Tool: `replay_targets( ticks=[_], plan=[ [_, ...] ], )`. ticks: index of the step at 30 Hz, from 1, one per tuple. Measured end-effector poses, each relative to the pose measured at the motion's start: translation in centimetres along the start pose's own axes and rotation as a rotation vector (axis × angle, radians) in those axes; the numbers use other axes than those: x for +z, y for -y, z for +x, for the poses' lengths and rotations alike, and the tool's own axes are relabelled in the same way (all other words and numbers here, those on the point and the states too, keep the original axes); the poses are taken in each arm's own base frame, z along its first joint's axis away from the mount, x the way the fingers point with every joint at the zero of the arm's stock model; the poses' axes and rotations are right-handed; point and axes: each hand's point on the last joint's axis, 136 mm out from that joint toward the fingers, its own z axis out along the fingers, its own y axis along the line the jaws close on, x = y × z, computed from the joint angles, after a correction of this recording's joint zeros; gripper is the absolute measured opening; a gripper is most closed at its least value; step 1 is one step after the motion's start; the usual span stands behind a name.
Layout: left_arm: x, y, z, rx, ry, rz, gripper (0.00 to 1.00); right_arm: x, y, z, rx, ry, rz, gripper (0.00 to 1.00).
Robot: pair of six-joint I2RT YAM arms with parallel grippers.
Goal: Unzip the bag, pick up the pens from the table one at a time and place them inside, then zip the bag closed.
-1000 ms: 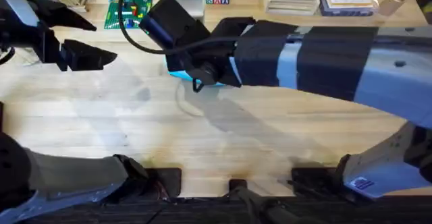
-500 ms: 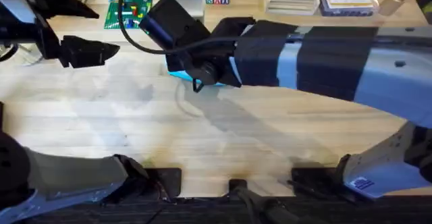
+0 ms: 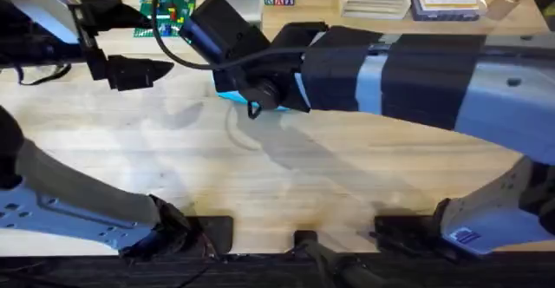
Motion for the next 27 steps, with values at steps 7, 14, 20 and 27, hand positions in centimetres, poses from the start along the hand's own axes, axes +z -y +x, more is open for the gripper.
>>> replay_targets(
  ticks=[7,14,20,27],
  plan=[
    [3.3,0.4,0.6,0.085,0.026,0.100,0.993,0.0,0.0,0.0,0.000,0.000,0.000,0.031],
    [5.5,0.6,1.5,0.094,0.035,0.160,0.993,0.0,0.0,0.0,0.000,0.000,0.000,0.030],
    [7.4,1.0,2.4,0.086,0.038,0.213,0.994,0.0,0.0,0.0,0.000,0.000,0.000,0.030],
    [10.2,1.9,3.4,0.081,0.040,0.292,0.994,0.0,0.0,0.0,0.000,0.000,0.000,0.030]
  ],
)
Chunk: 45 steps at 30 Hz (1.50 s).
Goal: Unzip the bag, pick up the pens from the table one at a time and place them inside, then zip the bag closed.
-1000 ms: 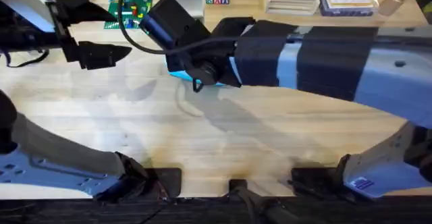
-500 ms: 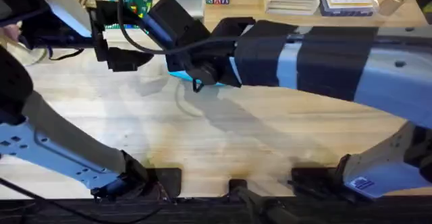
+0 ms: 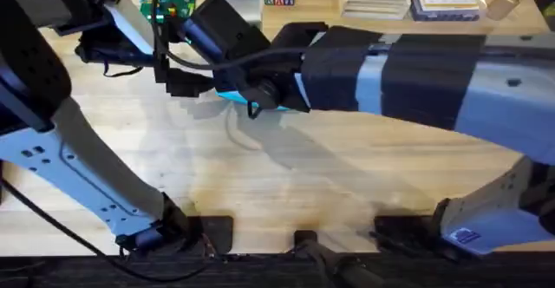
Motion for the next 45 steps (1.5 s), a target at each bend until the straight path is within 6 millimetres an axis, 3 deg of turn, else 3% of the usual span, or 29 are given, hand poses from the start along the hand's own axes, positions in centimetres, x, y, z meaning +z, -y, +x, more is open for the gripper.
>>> replay_targets(
  ticks=[6,7,10,15,19,21,45],
  plan=[
    [1.2,0.2,0.9,-0.024,0.004,0.035,0.993,0.0,0.0,0.0,0.000,0.000,0.000,0.030],
    [1.2,0.2,0.9,-0.025,0.004,0.035,0.950,0.0,0.0,0.0,0.000,0.000,0.000,0.032],
    [1.2,0.1,0.9,-0.019,0.004,0.034,0.752,0.0,0.0,0.0,0.000,0.000,0.000,0.032],
    [1.2,0.1,0.9,-0.018,0.004,0.034,0.524,0.0,0.0,0.0,0.000,0.000,0.000,0.031],
    [1.2,0.1,0.9,-0.019,0.004,0.034,0.151,0.0,0.0,0.0,0.000,0.000,0.000,0.030],
    [1.2,0.1,0.9,-0.011,0.003,0.033,0.053,0.0,0.0,0.0,0.000,0.000,0.000,0.030],
    [1.4,0.3,0.8,-0.013,-0.001,0.044,0.043,0.2,2.2,1.1,-0.043,-0.068,0.068,0.030]
  ],
)
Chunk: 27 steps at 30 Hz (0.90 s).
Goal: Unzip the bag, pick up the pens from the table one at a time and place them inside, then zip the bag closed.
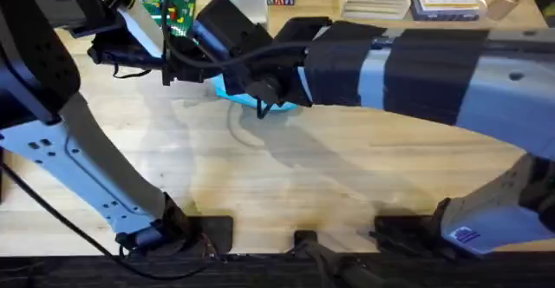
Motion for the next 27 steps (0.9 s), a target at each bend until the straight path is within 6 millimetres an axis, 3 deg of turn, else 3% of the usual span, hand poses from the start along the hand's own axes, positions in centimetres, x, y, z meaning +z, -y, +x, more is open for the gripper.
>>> replay_targets(
  ticks=[10,27],
  plan=[
    [0.0,0.0,-0.1,-0.004,0.003,0.001,0.041,-1.2,0.5,-0.9,-0.020,0.014,0.005,0.030],
    [0.0,0.0,0.0,0.001,0.000,-0.001,0.041,-0.2,5.6,0.3,0.005,-0.147,0.075,0.030]
  ],
)
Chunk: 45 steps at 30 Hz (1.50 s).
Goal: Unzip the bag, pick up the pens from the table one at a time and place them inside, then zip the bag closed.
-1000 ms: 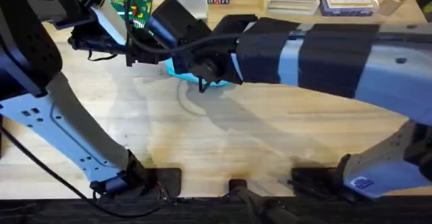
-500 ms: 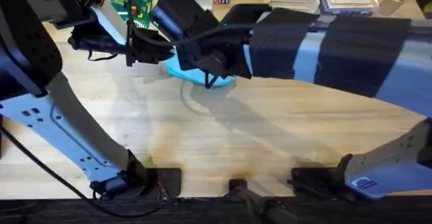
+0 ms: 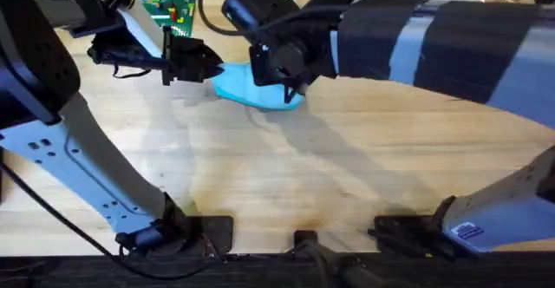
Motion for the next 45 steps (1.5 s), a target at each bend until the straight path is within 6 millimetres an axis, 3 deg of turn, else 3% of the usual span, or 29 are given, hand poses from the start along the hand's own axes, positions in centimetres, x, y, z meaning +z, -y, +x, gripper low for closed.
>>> replay_targets(
  ticks=[7,26,45],
  plan=[
    [0.0,0.0,0.0,0.000,-0.002,0.001,0.041,0.5,3.1,0.8,0.014,-0.078,0.071,0.030],
    [0.0,0.0,0.0,0.000,0.000,0.000,0.041,0.9,8.4,1.5,0.076,-0.192,0.167,0.030],
    [0.2,0.1,-0.1,-0.001,0.000,0.007,0.041,0.9,11.9,1.9,0.133,-0.273,0.206,0.031]
  ],
)
